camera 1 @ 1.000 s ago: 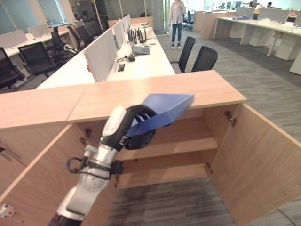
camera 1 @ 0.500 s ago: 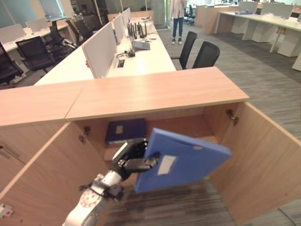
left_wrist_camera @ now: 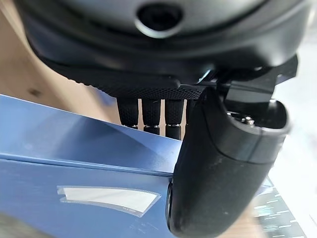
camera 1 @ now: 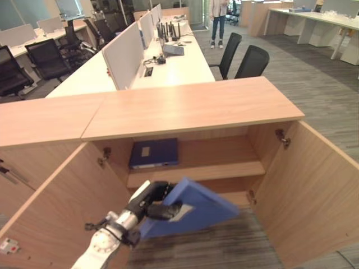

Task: Put the empty folder in the office cabinet

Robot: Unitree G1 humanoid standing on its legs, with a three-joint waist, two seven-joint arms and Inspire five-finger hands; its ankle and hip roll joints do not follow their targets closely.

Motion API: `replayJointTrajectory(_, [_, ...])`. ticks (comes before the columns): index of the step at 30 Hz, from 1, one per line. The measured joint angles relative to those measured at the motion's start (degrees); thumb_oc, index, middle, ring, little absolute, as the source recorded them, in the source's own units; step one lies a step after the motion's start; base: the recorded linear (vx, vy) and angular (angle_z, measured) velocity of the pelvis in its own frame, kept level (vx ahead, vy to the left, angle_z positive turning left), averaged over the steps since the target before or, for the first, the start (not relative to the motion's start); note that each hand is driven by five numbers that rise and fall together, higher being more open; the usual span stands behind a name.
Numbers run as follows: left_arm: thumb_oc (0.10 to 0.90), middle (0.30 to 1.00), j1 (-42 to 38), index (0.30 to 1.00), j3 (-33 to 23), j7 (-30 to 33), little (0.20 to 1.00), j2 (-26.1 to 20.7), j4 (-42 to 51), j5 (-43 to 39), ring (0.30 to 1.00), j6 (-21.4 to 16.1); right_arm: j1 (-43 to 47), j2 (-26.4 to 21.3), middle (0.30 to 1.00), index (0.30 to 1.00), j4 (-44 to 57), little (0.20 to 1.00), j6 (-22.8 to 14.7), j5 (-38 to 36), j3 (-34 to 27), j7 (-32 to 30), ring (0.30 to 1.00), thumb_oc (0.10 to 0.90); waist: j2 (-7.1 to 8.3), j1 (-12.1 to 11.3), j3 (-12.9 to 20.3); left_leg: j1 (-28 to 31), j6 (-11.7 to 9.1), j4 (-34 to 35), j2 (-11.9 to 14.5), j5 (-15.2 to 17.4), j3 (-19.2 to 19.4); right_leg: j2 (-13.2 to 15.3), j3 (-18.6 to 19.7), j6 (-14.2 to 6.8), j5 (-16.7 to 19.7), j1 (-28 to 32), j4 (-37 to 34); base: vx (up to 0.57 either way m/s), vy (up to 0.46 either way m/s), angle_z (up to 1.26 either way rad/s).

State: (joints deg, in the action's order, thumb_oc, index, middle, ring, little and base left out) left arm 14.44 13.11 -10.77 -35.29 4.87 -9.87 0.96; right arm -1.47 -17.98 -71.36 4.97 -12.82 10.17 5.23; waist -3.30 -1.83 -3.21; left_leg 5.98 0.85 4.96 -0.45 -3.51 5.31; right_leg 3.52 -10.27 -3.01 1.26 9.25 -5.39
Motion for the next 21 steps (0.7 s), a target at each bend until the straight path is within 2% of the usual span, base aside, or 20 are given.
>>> replayJointTrajectory(2, [0.400,0.300,1.9,0.300,0.0,-0.8,0.300,0.0,-0.5,1.8,0.300,0.6,1.2,-1.9,0.900,0.900,6.8,0.900,1.2,7.2,4.5,-0.1,0.900,0.800,0.15,-0.2,-0.2,-0.1,0.0,0.0,0.0,0.0,0.0,0.0,0.0,0.0,0.0,-0.1,0.0,0.00,0.000,0.00])
replayJointTrajectory(4, [0.400,0.300,2.6,0.300,0.5,-0.9,0.300,0.5,-0.7,2.2,0.300,0.6,2.4,-1.6,0.900,0.900,10.8,0.900,1.1,10.0,7.3,-0.6,0.900,0.800,0.15,-0.7,-0.2,-0.2,0.0,0.0,0.0,0.0,-0.2,0.0,-0.1,0.0,0.0,0.0,0.0,0.00,0.000,0.00])
replayJointTrajectory(5, [0.400,0.300,0.1,0.300,3.2,0.2,0.300,1.3,-4.4,2.9,0.300,0.2,5.4,-2.2,0.900,0.900,13.5,0.900,1.3,12.8,11.7,-2.2,0.900,0.800,0.20,-0.8,-0.2,-0.3,0.0,0.0,0.1,-0.1,-0.1,-0.1,0.0,0.1,0.1,-0.3,0.0,-0.02,0.004,0.05])
replayJointTrajectory(7, [0.400,0.300,0.3,0.300,3.6,0.6,0.300,1.9,-4.3,4.6,0.300,0.3,6.2,-2.9,0.900,0.900,24.1,0.900,2.4,13.5,12.5,-1.2,0.900,0.800,0.04,-1.5,-0.3,-0.9,-0.1,0.0,0.1,-0.1,-0.1,-0.1,-0.1,0.2,0.2,-0.9,0.0,0.00,0.000,0.00])
replayJointTrajectory(8, [0.400,0.300,0.8,0.300,3.4,0.6,0.300,1.9,-3.5,4.6,0.300,0.2,6.8,-2.7,0.900,0.900,29.4,0.900,-0.1,14.2,12.9,-1.8,0.900,0.800,-0.15,-1.3,-0.8,-0.9,0.2,-0.2,0.1,-0.5,0.0,-0.1,-0.1,0.2,0.4,-0.9,0.0,0.00,0.000,0.00])
replayJointTrajectory(9, [0.400,0.300,0.9,0.300,3.4,0.6,0.300,1.9,-3.4,4.6,0.300,0.2,8.7,-1.2,0.900,0.900,30.0,0.900,-1.8,14.5,11.6,-2.3,0.900,0.800,-0.16,-1.4,-0.7,-0.7,0.2,-0.2,0.1,-0.6,-0.1,-0.1,0.0,0.5,0.6,-0.7,0.0,0.00,0.002,0.05])
replayJointTrajectory(12, [0.400,0.300,1.1,0.300,2.3,1.6,0.300,1.9,-2.1,4.6,0.300,0.0,7.7,-2.5,0.900,0.900,39.5,0.900,-1.0,15.2,11.3,-1.9,0.900,0.800,-0.48,-2.5,-1.0,-1.0,0.3,-0.2,-0.1,-0.6,-0.2,0.1,-0.1,0.4,0.5,-0.8,0.0,0.00,-0.001,0.07])
replayJointTrajectory(13, [0.400,0.300,1.1,0.300,1.9,1.9,0.300,1.9,-1.9,4.6,0.300,-0.3,5.9,-4.0,0.900,0.900,43.3,0.900,-2.1,14.7,11.2,-1.5,0.900,0.800,-0.52,-2.6,-1.1,-0.9,0.3,-0.3,-0.3,-0.6,-0.5,0.2,-0.3,0.3,0.4,-0.7,0.0,-0.01,-0.004,0.06])
replayJointTrajectory(21, [0.400,0.300,2.3,0.300,-0.8,2.6,0.300,1.9,-0.6,6.3,0.300,-1.1,-0.4,-9.8,0.900,0.900,51.2,0.900,-0.9,15.2,10.4,2.0,0.900,0.800,0.74,-1.1,-2.1,-0.9,0.3,-0.2,-0.3,-0.5,0.0,0.3,-0.4,-0.1,0.1,-0.8,0.0,0.00,-0.004,-0.02])
